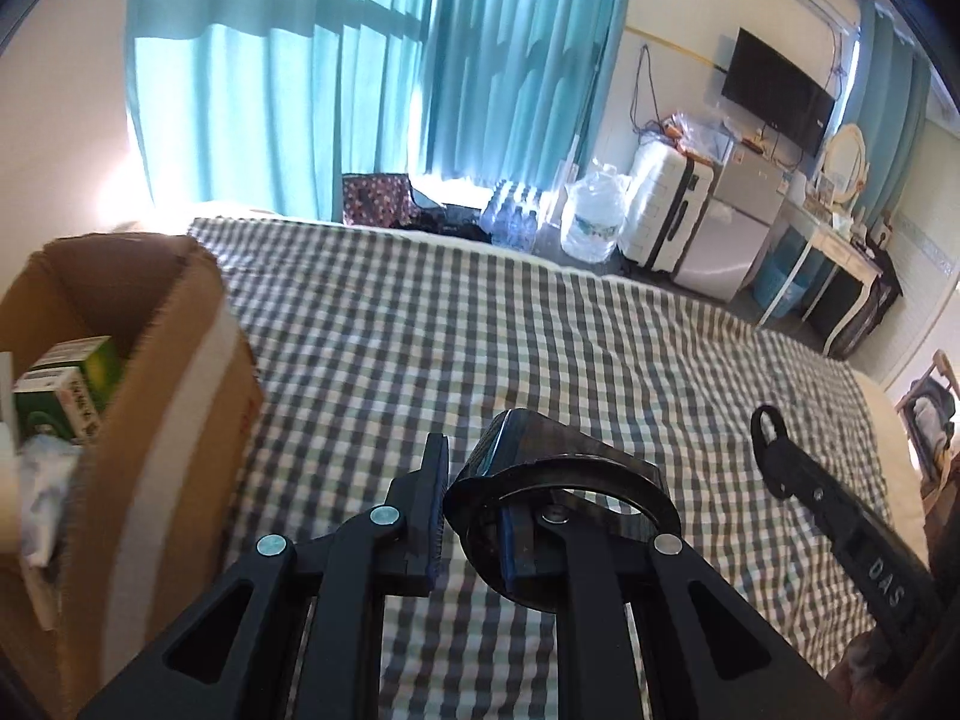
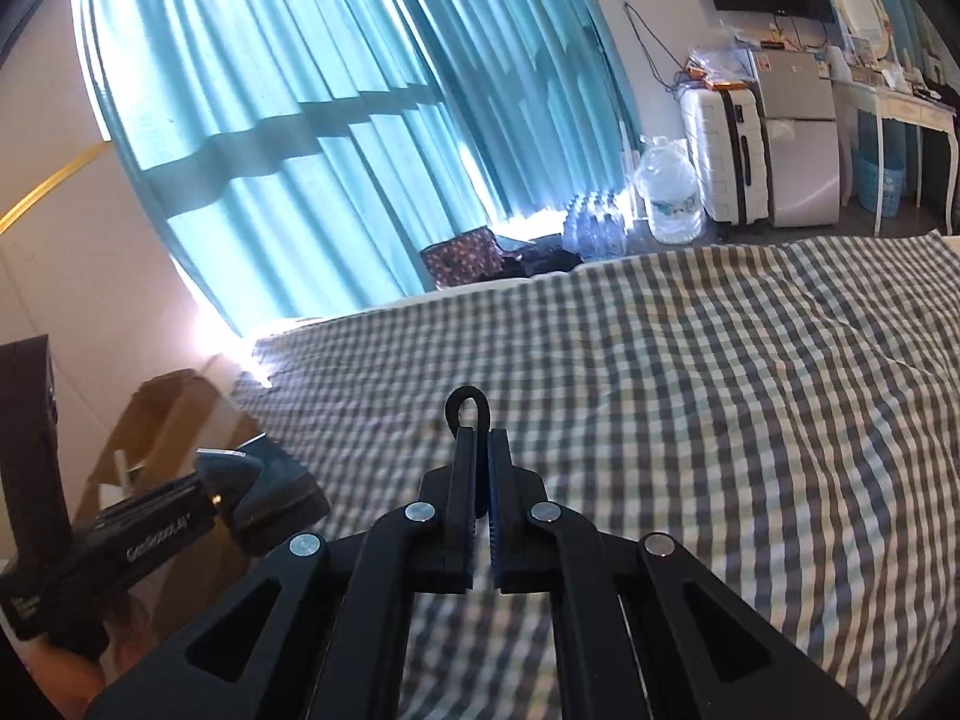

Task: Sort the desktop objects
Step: 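Carry the black case and hair tie with both tools over the cardboard box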

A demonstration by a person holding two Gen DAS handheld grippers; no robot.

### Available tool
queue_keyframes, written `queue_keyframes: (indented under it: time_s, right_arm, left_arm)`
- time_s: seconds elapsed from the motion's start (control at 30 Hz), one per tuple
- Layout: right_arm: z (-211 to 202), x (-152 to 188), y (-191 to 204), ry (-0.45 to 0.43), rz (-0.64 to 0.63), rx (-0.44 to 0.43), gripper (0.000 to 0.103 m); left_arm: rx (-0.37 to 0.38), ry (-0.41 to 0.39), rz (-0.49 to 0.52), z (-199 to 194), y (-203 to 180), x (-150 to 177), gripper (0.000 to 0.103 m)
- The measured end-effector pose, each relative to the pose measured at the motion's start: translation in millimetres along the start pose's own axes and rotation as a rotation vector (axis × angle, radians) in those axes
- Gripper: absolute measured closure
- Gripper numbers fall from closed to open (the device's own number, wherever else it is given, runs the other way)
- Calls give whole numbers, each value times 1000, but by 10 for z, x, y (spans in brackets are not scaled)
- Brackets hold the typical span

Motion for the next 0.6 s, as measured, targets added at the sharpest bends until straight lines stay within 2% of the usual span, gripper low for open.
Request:
queue_keyframes:
  time_s: [0.27,0.43,0.6]
  right_arm:
    - [-304,56,939,-19,-116,-41,100]
    - [-309,-5,1590,-24,-187,-98,100]
    - [-211,26,2133,-10,-236,-150,100]
  left_arm:
    - [21,-88,-97,-652,608,-214,89]
    - [27,-147,-97,-961,1003,-471,89]
    - [-5,-186,-64,-1156,1467,-760,89]
Point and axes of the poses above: each gripper's, at about its wrist camera, not at the fingertips, and z roughly the way its jaws point, y to its left, x to its underside, the point moved 8 cm from there along z, roughly the way its jaws point, and after that the axes turned 15 degrees about -x, right-handed, at the moved point
